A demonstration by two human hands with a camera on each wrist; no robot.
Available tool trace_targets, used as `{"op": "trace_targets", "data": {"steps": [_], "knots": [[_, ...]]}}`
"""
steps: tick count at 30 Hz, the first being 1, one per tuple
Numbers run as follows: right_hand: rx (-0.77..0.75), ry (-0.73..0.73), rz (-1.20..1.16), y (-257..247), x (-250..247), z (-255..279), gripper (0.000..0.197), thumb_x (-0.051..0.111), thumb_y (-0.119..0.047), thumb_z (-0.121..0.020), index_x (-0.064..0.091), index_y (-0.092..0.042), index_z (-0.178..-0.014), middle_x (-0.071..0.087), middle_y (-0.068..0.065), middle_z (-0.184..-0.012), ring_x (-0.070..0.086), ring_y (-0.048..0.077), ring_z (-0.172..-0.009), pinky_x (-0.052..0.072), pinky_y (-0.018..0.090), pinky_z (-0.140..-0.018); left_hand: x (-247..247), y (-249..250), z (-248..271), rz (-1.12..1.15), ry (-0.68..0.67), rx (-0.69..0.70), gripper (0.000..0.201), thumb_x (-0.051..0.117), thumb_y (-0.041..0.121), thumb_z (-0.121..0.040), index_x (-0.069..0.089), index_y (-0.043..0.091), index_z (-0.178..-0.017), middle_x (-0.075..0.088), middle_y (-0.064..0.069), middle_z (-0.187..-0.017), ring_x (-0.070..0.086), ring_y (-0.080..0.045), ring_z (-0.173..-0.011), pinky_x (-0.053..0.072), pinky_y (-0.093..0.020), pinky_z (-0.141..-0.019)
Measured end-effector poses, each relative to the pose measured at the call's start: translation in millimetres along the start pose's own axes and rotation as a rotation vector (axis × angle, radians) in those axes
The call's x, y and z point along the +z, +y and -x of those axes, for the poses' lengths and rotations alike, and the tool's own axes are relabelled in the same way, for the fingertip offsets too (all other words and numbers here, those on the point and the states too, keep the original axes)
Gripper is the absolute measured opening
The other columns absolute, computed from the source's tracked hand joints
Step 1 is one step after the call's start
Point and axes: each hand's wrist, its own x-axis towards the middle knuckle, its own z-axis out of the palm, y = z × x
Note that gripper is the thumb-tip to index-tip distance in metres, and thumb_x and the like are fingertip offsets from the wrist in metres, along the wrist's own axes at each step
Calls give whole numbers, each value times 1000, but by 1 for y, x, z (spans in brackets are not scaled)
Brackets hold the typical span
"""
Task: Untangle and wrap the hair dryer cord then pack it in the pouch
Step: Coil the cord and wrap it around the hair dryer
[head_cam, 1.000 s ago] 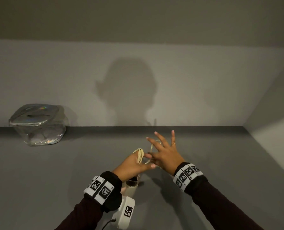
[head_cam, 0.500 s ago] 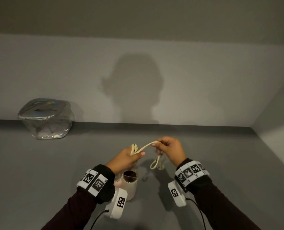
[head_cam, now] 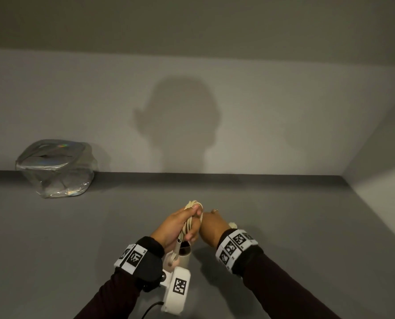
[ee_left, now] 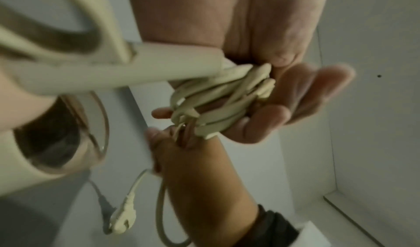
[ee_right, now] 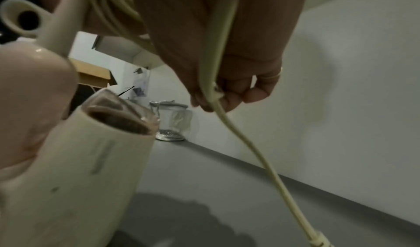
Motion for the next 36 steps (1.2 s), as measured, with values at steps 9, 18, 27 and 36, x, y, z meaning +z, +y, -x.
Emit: {"op": "trace_targets", "data": {"steps": [9,18,27,36], "knots": [[114,334,-1235,32,49,41,21,70,-2,-73,63,-20,-64,68,-6,-56,63,5,-55,55,25,-64,-22,4,-8,39,328,146,29,33,30,-96,47,17,-75,35,5,-38,32,-9,-37,37,-22,-47],[120,386,-940,54,60,55,20,52,-29,-89,62,-35,-73,64,-10,-59,60,5,-64,48,21,-68,-38,7,-15,118,490,240,24,29,32,-97,43,19,-83,69,-2,-55,64,-10,-54,54,-24,-66],[-139,361,-489,31,17,91,37,45,-57,-77,48,-20,-73,33,-2,-42,40,18,-51,36,31,-53,-27,4,-14,-224,512,239,15,29,33,-98,35,19,-97,72,-6,-93,68,-14,-92,50,-14,-65],[-192,731,-511,32,-62,94,29,74,-44,-65,64,-17,-63,65,2,-63,56,16,-58,49,36,-56,-9,-2,2,-522,361,220,29,46,50,-85,52,22,-90,45,2,-42,40,-16,-40,44,-39,-47]]}}
